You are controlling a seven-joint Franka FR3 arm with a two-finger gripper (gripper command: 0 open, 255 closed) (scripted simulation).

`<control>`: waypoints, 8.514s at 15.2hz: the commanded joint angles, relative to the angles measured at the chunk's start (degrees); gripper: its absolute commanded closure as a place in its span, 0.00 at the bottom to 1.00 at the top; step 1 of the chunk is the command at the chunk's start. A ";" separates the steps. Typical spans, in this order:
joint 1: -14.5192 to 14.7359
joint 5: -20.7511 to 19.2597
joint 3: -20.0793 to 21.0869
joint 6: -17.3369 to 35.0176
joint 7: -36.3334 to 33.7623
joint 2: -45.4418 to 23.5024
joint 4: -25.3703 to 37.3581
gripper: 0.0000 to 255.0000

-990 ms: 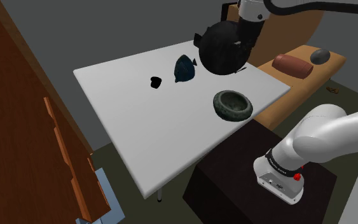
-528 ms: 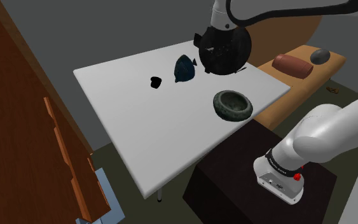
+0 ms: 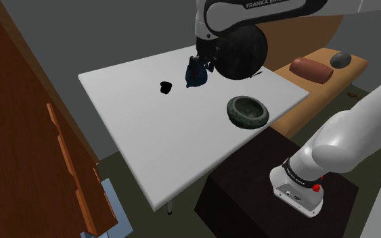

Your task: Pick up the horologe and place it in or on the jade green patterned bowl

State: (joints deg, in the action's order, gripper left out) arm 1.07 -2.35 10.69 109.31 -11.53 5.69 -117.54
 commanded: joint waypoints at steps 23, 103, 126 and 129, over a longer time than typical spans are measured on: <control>4.09 -4.68 0.50 5.31 -7.37 -37.33 31.24 0.00; -1.62 4.05 -6.76 -13.18 8.65 39.98 -26.65 1.00; -1.48 4.17 -6.83 -2.29 9.03 42.11 -39.68 1.00; -1.48 4.17 -6.84 -2.30 9.03 42.10 -39.67 0.00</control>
State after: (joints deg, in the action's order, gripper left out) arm -0.41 1.81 3.85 107.01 -2.50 47.79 -157.21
